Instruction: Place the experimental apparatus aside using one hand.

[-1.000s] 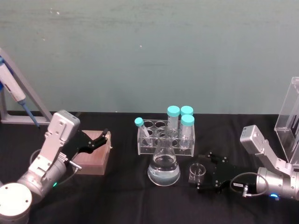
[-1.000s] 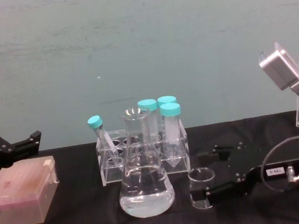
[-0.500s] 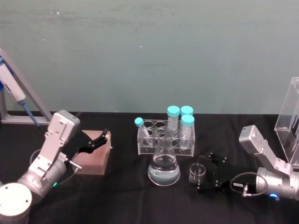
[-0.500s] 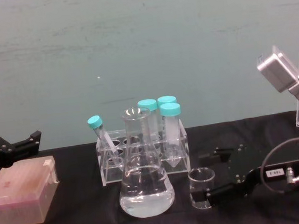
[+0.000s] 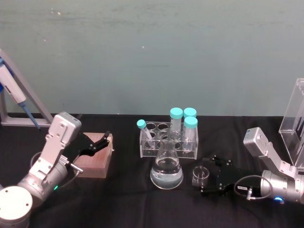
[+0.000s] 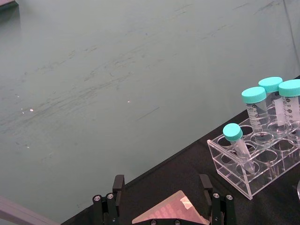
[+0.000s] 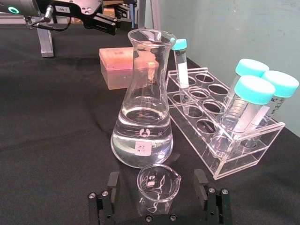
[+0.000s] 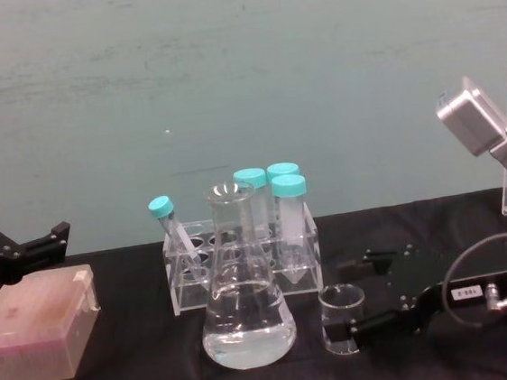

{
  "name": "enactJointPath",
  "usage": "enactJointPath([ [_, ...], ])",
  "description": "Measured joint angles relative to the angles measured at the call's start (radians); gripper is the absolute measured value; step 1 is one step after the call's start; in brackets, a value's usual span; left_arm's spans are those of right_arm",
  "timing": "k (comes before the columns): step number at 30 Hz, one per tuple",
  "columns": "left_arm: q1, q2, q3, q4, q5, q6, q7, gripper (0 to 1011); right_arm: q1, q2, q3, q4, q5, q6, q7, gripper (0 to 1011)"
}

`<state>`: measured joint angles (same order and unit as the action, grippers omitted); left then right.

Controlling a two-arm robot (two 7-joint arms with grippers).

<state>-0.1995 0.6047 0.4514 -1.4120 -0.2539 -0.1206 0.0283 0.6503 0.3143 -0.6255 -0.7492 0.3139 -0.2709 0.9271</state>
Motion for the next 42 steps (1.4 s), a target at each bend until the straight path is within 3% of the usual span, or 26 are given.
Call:
enactJointPath([
  [4, 0.0, 0.0, 0.0, 0.0, 0.0, 0.0, 0.0, 1000, 0.0, 0.0, 0.0, 0.0, 0.0, 0.0, 0.001, 995],
  [9, 0.0, 0.0, 0.0, 0.0, 0.0, 0.0, 0.0, 1000, 0.0, 0.0, 0.0, -0.001, 0.001, -0.001, 0.002, 905],
  [21, 0.0, 0.0, 0.0, 0.0, 0.0, 0.0, 0.0, 1000, -0.001, 0.0, 0.0, -0.001, 0.001, -0.001, 0.003, 531],
  [42, 0.0, 0.0, 0.0, 0.0, 0.0, 0.0, 0.0, 1000, -0.001, 0.001, 0.005, 0.0, 0.005, -0.006, 0.006, 520],
])
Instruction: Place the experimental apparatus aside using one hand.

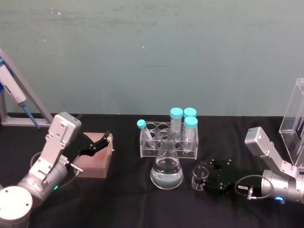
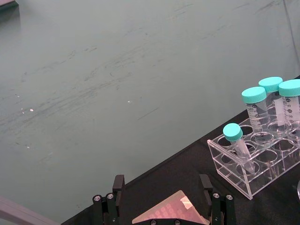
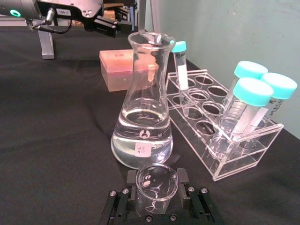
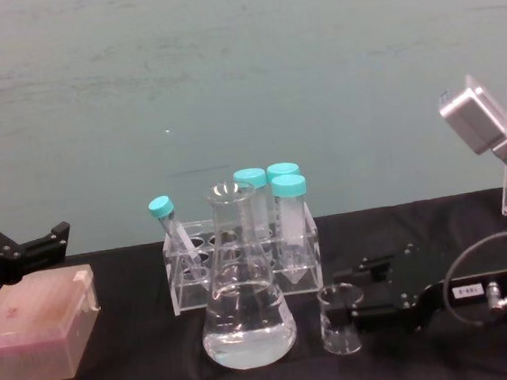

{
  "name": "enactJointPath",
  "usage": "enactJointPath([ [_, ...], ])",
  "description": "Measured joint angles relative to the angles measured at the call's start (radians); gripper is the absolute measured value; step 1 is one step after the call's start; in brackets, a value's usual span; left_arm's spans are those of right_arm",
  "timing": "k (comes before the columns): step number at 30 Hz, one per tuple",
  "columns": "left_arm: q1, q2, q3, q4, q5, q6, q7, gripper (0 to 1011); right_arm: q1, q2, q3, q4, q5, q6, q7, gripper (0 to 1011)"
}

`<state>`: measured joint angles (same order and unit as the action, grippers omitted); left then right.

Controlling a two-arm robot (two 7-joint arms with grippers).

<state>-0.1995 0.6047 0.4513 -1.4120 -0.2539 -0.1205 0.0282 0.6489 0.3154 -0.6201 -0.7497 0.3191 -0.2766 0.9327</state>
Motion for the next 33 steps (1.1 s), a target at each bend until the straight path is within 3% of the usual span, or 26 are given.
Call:
enactJointPath([
  [8, 0.0, 0.0, 0.0, 0.0, 0.0, 0.0, 0.0, 1000, -0.01, 0.006, 0.017, -0.019, 0.012, -0.01, -0.007, 520],
  [13, 0.0, 0.0, 0.0, 0.0, 0.0, 0.0, 0.0, 1000, -0.018, 0.012, 0.031, -0.039, 0.014, -0.007, -0.043, 520],
  [19, 0.0, 0.0, 0.0, 0.0, 0.0, 0.0, 0.0, 1000, -0.027, 0.014, 0.052, -0.06, -0.011, 0.022, -0.143, 520],
  [33, 0.0, 0.0, 0.0, 0.0, 0.0, 0.0, 0.0, 1000, -0.024, -0.003, 0.111, -0.062, -0.052, 0.051, -0.279, 520],
])
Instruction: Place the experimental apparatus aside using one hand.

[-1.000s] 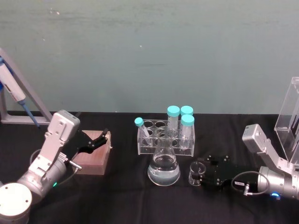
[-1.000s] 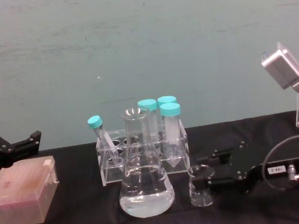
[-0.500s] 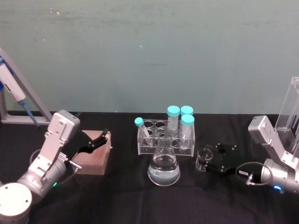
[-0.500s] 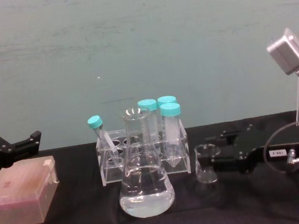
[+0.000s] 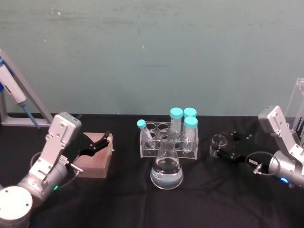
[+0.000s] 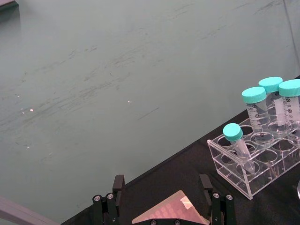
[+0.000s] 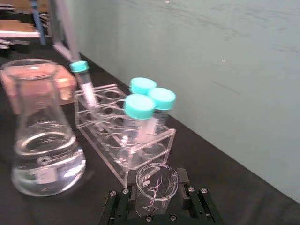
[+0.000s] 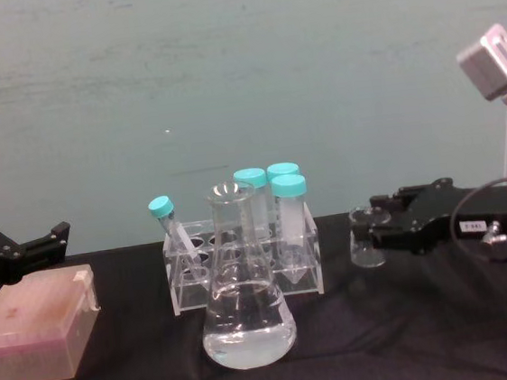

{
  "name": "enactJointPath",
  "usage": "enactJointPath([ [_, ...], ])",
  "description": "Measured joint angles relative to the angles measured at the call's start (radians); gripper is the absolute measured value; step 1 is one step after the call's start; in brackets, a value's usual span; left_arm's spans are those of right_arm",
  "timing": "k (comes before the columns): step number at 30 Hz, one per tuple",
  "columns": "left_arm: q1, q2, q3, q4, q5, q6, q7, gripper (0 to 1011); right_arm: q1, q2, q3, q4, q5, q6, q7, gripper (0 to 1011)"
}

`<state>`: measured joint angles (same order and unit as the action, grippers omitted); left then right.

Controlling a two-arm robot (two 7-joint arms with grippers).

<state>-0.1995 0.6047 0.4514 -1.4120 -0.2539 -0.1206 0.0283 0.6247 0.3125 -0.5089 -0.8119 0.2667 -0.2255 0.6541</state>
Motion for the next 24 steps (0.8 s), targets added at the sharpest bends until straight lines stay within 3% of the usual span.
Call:
enactJointPath([
  [24, 0.0, 0.0, 0.0, 0.0, 0.0, 0.0, 0.0, 1000, 0.05, -0.063, 0.106, 0.1, -0.092, 0.069, -0.288, 520],
])
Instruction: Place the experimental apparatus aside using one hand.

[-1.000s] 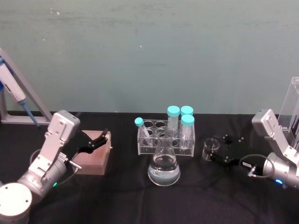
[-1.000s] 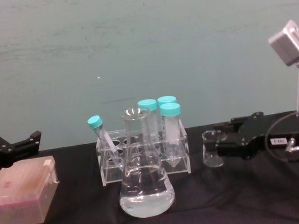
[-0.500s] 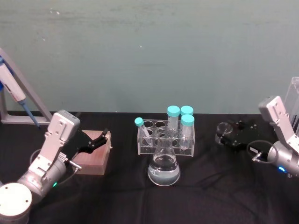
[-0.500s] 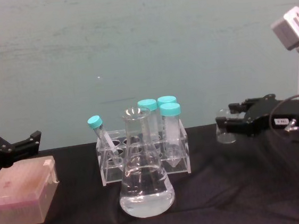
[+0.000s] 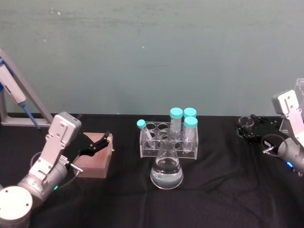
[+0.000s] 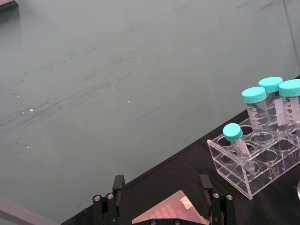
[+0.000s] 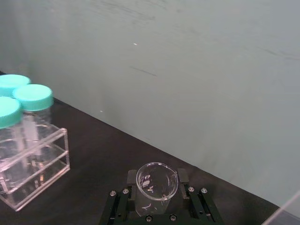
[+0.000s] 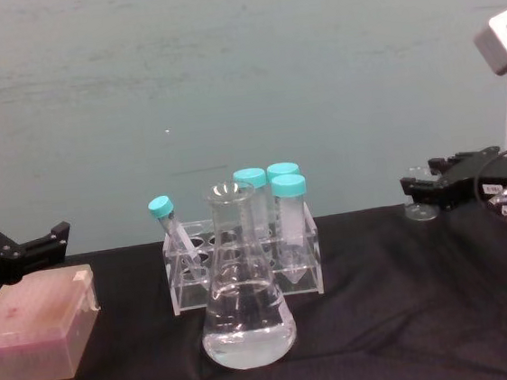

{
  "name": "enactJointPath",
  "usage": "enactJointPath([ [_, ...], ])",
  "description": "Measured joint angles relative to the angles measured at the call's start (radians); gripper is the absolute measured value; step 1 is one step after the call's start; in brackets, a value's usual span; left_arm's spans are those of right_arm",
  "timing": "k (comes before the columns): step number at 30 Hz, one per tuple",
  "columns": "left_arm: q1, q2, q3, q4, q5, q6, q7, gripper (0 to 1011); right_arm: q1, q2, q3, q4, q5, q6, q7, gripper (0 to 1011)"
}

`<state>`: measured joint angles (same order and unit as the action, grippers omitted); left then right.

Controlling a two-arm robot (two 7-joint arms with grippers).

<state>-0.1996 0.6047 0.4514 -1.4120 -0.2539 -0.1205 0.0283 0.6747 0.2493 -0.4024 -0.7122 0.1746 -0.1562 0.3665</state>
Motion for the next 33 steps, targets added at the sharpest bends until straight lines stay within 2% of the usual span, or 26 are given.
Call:
enactJointPath([
  [10, 0.0, 0.0, 0.0, 0.0, 0.0, 0.0, 0.0, 1000, 0.012, -0.032, 0.039, 0.044, -0.026, 0.037, -0.085, 520],
  [21, 0.0, 0.0, 0.0, 0.0, 0.0, 0.0, 0.0, 1000, 0.022, -0.053, 0.071, 0.078, -0.065, 0.047, -0.166, 520],
  [33, 0.0, 0.0, 0.0, 0.0, 0.0, 0.0, 0.0, 1000, 0.008, -0.062, 0.1, 0.065, -0.1, 0.072, -0.211, 520],
])
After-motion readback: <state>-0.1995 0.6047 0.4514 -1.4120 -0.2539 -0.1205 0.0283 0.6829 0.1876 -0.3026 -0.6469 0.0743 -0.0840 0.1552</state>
